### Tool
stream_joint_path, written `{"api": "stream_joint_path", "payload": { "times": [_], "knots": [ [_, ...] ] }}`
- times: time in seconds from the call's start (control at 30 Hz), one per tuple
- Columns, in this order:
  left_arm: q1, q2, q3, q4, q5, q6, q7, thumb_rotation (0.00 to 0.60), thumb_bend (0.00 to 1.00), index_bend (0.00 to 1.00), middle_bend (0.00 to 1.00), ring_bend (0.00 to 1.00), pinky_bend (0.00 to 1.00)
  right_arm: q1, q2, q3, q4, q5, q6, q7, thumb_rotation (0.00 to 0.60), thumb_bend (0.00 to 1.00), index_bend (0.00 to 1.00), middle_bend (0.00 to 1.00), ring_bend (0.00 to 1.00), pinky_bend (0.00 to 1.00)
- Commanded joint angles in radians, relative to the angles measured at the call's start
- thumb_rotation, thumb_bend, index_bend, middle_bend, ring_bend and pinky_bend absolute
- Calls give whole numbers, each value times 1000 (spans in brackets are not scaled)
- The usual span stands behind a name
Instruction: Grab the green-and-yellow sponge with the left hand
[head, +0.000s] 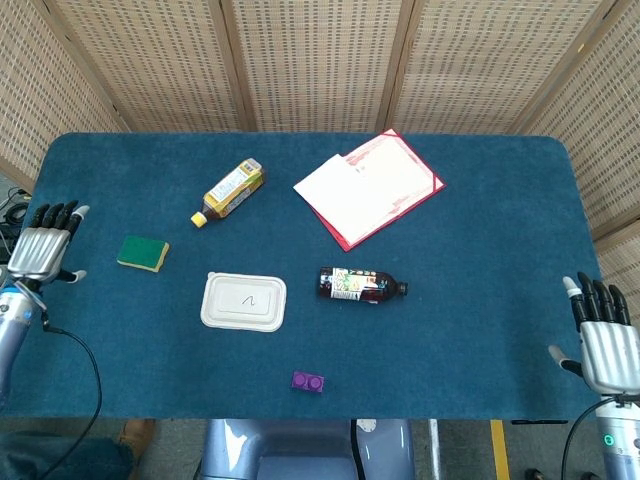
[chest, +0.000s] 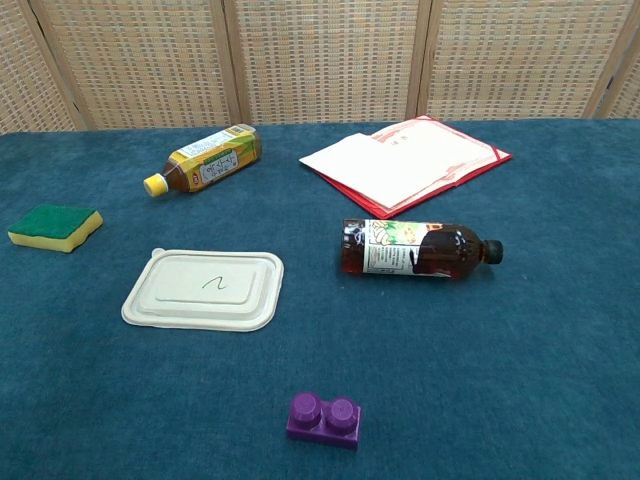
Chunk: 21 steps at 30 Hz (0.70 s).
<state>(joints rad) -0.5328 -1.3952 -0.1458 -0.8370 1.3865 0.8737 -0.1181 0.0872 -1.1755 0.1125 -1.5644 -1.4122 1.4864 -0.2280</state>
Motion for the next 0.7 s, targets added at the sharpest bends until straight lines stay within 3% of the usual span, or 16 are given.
{"api": "stream_joint_path", "payload": {
  "times": [0.03, 0.1, 0.33, 0.5, 0.7],
  "knots": [
    [-99, -134, 27, 187, 32, -122, -117, 600, 0, 0, 0, 0, 0, 0, -4, 3, 3, 6, 1, -7, 600, 0, 0, 0, 0, 0],
    [-136, -184, 50, 257, 53, -173, -132, 600, 1, 2, 0, 0, 9, 1, -10, 6, 11, 17, -3, -15, 600, 0, 0, 0, 0, 0],
    [-172, -247, 83, 356, 87, -194, -195, 600, 9, 68, 23, 43, 83, 3, -18, 9, 20, 32, -10, -21, 600, 0, 0, 0, 0, 0],
    [-191, -275, 95, 395, 100, -194, -226, 600, 43, 180, 197, 181, 215, 5, -17, 10, 25, 28, -11, -6, 600, 0, 0, 0, 0, 0],
    [-211, -292, 105, 409, 105, -223, -248, 600, 55, 325, 308, 283, 305, 7, -19, 10, 28, 33, -17, -2, 600, 0, 0, 0, 0, 0]
  ]
}}
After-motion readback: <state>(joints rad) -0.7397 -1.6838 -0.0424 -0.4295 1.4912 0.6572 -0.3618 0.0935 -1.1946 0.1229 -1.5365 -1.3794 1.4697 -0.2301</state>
